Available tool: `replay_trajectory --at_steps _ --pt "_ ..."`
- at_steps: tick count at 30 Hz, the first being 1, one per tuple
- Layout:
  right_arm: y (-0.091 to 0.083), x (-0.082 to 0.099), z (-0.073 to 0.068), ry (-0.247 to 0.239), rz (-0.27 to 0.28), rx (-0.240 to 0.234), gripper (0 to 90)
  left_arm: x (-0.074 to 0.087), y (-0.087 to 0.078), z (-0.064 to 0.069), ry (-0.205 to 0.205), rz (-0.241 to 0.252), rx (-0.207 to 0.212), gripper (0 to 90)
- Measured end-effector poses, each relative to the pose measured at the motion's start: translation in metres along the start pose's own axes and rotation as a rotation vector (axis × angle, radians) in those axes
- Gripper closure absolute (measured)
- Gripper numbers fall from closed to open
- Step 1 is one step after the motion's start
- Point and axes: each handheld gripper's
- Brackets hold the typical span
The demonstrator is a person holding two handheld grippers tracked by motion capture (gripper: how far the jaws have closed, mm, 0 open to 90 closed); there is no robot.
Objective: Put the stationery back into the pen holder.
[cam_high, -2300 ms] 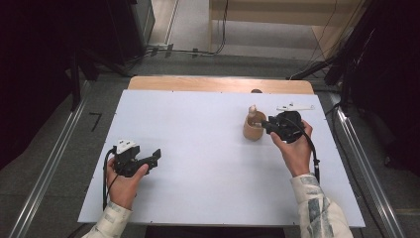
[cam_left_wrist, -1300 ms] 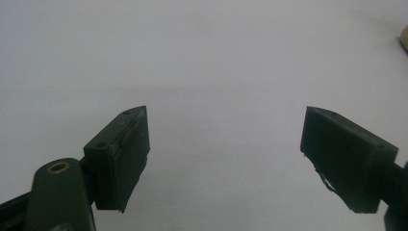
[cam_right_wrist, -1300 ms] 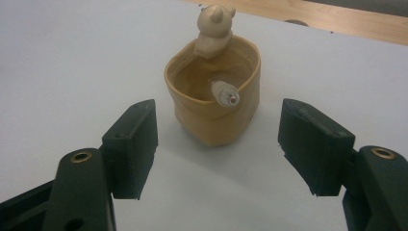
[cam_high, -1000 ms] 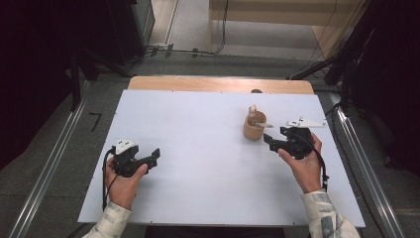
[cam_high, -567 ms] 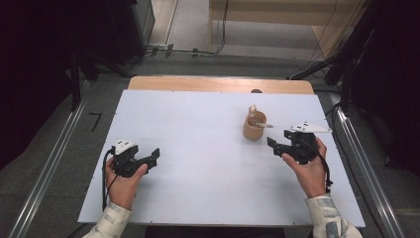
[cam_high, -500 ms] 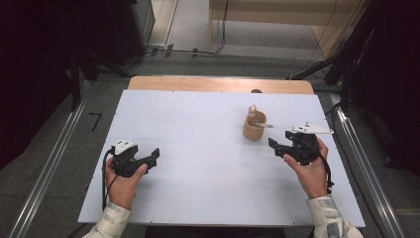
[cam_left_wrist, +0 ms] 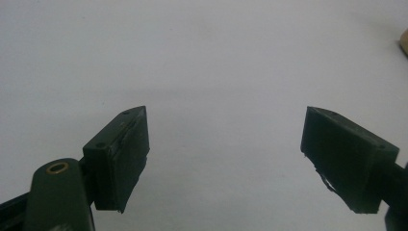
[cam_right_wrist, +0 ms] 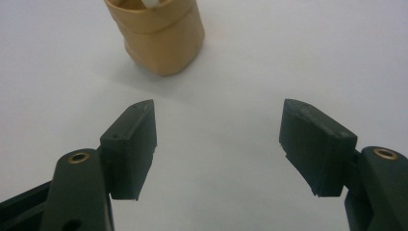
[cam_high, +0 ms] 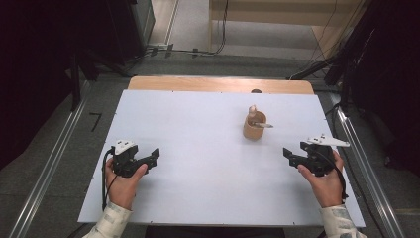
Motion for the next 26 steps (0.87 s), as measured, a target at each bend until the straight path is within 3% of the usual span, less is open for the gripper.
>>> replay_trajectory --at_steps 9,18,26 --pt "-0.008 0.018 0.011 0.03 -0.007 0.023 27.6 0.002 -0.003 0.001 -0.003 0.008 0.005 17.9" --pt "-0.015 0.035 0.025 0.06 -0.016 0.055 27.5 0.014 -0.016 -0.003 0.003 0.015 0.003 17.9" --pt "-0.021 0.045 0.027 0.063 -0.018 0.081 27.5 0.022 -0.023 -0.002 0.009 0.016 0.008 17.9"
Point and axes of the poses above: each handheld gripper's, and its own axes: y roughly forward along the jaws, x roughly out of its underside, z roughly to its right, and after that the axes turned 15 degrees about -z, right-handed
